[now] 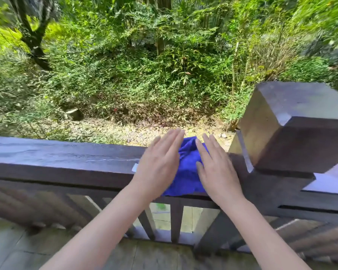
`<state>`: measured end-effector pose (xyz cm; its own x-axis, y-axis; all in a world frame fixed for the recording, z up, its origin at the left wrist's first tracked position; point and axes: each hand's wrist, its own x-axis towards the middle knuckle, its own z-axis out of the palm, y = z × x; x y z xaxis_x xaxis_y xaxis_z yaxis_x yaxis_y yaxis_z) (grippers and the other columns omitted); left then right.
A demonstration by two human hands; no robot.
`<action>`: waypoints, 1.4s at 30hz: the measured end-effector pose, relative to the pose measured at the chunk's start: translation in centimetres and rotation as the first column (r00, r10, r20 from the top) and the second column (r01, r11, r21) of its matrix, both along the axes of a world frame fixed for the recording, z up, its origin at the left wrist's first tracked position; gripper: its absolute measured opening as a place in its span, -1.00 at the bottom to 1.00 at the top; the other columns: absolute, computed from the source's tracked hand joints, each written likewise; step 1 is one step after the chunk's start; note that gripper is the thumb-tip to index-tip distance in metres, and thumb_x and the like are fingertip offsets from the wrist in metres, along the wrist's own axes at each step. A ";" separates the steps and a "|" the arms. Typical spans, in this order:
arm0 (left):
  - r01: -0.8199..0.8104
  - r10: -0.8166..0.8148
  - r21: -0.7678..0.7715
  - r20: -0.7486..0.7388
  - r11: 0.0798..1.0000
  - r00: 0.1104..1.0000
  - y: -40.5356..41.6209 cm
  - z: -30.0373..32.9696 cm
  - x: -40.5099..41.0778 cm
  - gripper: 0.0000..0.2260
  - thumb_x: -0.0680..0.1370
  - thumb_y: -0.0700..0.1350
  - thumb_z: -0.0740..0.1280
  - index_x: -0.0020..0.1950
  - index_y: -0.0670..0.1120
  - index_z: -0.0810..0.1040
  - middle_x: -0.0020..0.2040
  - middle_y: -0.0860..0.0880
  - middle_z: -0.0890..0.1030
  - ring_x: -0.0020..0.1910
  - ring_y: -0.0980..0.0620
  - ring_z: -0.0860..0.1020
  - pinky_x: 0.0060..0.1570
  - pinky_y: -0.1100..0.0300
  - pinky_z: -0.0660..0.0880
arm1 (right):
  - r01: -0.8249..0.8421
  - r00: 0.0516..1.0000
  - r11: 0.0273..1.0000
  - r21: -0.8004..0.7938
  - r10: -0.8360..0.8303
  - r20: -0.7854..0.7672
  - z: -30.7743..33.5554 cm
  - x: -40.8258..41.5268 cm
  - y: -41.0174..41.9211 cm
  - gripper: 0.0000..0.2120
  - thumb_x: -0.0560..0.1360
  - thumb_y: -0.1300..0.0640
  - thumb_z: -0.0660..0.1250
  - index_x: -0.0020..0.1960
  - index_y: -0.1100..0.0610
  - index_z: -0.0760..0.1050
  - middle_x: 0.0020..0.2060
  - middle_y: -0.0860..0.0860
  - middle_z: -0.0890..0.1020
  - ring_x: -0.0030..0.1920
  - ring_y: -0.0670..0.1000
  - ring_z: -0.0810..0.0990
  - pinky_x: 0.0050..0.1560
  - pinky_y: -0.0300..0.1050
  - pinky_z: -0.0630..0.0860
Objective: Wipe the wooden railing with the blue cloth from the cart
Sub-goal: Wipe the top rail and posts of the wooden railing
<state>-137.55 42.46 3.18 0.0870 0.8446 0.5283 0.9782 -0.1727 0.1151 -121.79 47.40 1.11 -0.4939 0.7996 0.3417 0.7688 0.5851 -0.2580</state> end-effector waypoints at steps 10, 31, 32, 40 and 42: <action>-0.030 0.003 -0.390 -0.069 0.920 0.998 1.5 -3.9 -0.7 -0.51 0.59 0.02 -0.02 0.50 -0.06 0.05 0.55 -0.01 0.07 0.52 0.05 0.04 0.47 0.09 0.03 | 0.035 0.981 0.991 -0.129 -0.010 0.191 -2.0 -2.0 0.5 -0.47 0.58 -0.04 -0.12 0.49 0.12 -0.08 0.53 0.04 0.04 0.52 -0.03 -0.06 0.49 -0.06 -0.20; -0.146 0.113 -0.404 -0.105 0.903 0.988 0.6 -3.9 -4.8 -0.48 0.46 0.29 -0.02 0.42 0.30 0.07 0.54 0.03 0.12 0.49 -0.11 0.11 0.35 -0.31 0.12 | 0.139 0.969 0.981 -0.135 -0.106 0.225 -2.3 -4.1 -0.4 -0.50 0.55 -0.12 -0.12 0.47 -0.06 0.01 0.51 0.06 0.13 0.51 0.06 -0.01 0.47 0.25 -0.08; -0.141 0.107 -0.410 -0.105 0.901 0.989 0.4 -3.9 -5.6 -0.48 0.46 0.30 -0.02 0.42 0.29 0.09 0.53 0.03 0.16 0.47 -0.11 0.17 0.36 -0.27 0.16 | 0.164 0.965 0.977 -0.133 -0.131 0.226 -2.4 -4.6 -0.5 -0.49 0.54 -0.14 -0.11 0.47 -0.05 0.02 0.50 0.08 0.14 0.51 0.08 0.00 0.46 0.27 -0.08; -0.232 0.207 -0.349 -0.109 0.908 0.972 -2.9 -3.7 -14.9 -0.45 0.45 0.24 -0.04 0.41 0.14 0.28 0.45 0.02 0.35 0.37 -0.09 0.37 0.31 -0.08 0.32 | 0.194 0.956 0.969 -0.152 -0.152 0.253 -2.0 -12.0 -2.0 -0.40 0.52 -0.24 -0.11 0.47 0.03 0.02 0.47 0.14 0.20 0.49 0.15 0.04 0.41 0.37 -0.04; -0.223 0.199 -0.343 -0.106 0.913 0.974 -3.7 -3.7 -17.5 -0.46 0.46 0.21 -0.03 0.40 0.11 0.30 0.44 0.01 0.36 0.37 -0.07 0.37 0.30 -0.08 0.34 | 0.171 0.958 0.974 -0.146 -0.130 0.255 -1.9 -15.0 -2.8 -0.41 0.53 -0.22 -0.11 0.47 0.03 0.03 0.46 0.13 0.22 0.49 0.14 0.05 0.42 0.36 -0.04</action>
